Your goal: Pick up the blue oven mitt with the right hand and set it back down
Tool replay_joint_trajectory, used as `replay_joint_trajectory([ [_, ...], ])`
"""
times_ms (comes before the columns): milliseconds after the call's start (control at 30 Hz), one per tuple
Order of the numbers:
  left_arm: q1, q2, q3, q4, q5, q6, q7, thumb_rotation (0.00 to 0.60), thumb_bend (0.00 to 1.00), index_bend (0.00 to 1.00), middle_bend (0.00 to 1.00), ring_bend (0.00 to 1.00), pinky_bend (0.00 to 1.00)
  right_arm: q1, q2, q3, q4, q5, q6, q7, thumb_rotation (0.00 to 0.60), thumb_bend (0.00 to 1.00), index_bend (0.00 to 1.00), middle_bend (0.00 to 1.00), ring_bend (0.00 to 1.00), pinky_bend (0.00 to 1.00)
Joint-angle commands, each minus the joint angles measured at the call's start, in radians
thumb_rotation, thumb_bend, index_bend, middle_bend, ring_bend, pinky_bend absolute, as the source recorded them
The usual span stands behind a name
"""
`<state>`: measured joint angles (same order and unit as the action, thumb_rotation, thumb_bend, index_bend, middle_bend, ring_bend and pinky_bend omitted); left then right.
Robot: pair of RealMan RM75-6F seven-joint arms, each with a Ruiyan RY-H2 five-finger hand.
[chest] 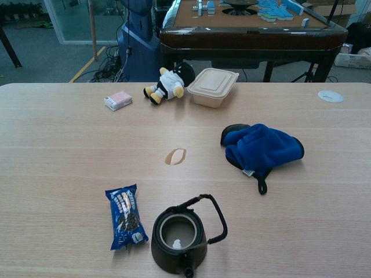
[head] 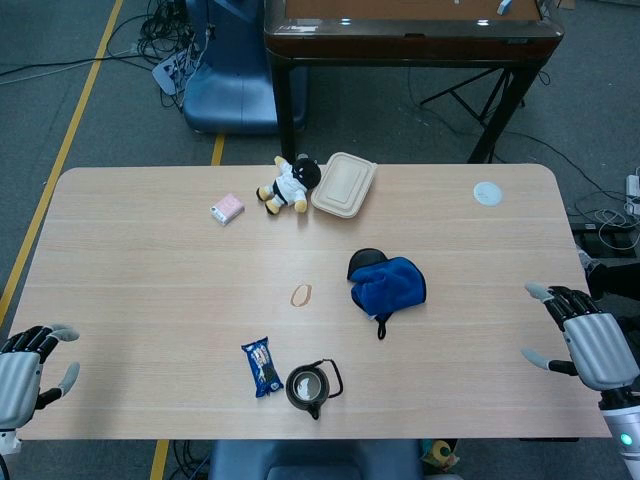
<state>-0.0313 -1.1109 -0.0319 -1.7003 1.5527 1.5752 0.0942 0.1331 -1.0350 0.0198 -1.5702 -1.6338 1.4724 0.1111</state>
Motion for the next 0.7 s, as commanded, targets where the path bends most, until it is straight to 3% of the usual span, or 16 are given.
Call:
replay_joint_trajectory([
  [33,0.0,-0.001,-0.001,0.001,0.0,0.0,0.0,0.6,0.3,0.38,0.32,0.26,0.26,0.002,0.0,-0.001,0.001,-0.003,-0.001,0.001,0.6,0.04,0.18,0.29,0.2,0.22],
  [700,0.002,0.001,0.0,0.0,0.0,0.002,0.0,0.6,0.3,0.38,0.32,0.26,0.26,0.033,-0.004,0.0,-0.003,-0.01,-0.038,-0.007,0.6,0.04,0.18,0.29,0.2,0.22],
])
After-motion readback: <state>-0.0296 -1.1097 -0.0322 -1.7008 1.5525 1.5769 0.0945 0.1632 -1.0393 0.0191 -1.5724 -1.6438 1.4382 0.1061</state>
